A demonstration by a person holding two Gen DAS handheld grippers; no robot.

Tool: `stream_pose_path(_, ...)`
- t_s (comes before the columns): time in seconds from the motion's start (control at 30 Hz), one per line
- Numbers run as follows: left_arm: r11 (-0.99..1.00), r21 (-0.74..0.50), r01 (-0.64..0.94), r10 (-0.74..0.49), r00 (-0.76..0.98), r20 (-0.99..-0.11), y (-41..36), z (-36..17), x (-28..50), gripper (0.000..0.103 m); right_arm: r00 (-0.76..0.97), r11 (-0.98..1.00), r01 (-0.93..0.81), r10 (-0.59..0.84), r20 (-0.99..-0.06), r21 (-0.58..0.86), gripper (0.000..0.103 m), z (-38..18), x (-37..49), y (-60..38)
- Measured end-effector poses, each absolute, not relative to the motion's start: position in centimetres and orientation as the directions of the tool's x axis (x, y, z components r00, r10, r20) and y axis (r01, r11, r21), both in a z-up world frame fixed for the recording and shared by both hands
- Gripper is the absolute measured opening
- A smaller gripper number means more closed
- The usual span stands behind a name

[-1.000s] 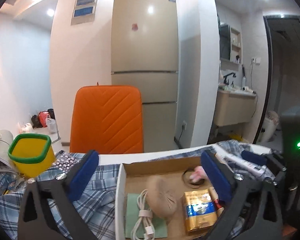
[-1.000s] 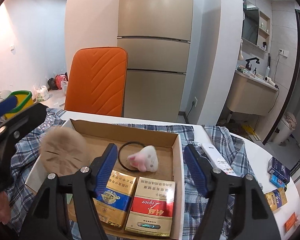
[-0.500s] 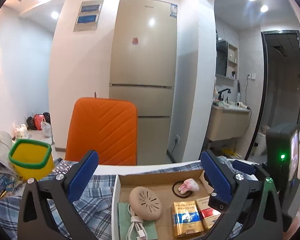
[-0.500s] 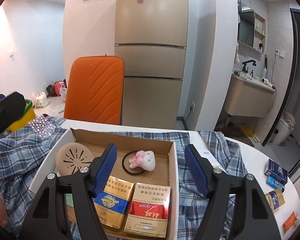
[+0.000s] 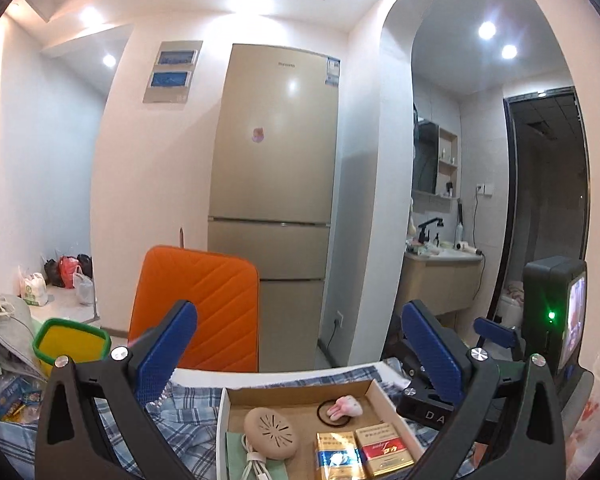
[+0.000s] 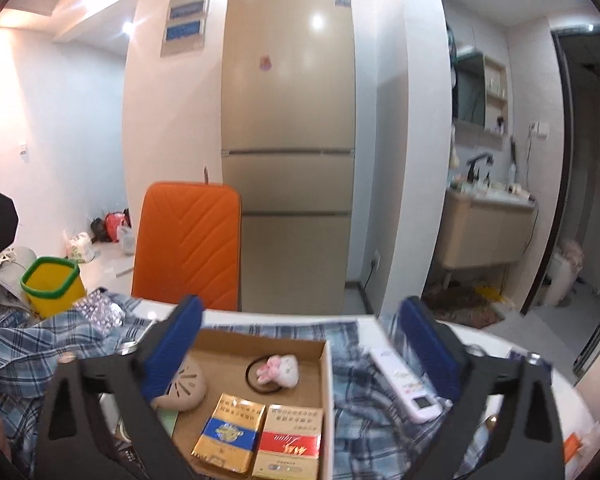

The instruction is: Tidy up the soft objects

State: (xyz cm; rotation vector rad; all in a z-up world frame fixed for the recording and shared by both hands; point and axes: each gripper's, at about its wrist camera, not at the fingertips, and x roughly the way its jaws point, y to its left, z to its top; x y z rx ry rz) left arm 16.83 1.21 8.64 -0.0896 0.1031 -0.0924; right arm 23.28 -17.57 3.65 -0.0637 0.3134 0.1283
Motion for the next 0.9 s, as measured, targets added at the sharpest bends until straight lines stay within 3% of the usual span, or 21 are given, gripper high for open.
stream_pose_path(0.37, 0.998, -0.009, 0.064, -0.065, 0.998, -0.024, -1.0, 12.0, 10.8, 0.103, 0.974, 0.996, -0.088, 0.088, -0.209, 0.012, 0.103, 8.1, 17.8, -21.1)
stream_pose_path(0.9, 0.996, -0.041, 0.081, -0.079, 0.996, 0.050, -3.7, 7.6, 0.9, 0.103, 0.991, 0.997, -0.067, 0.064, -0.113, -0.026, 0.103, 5.7, 7.4, -24.5)
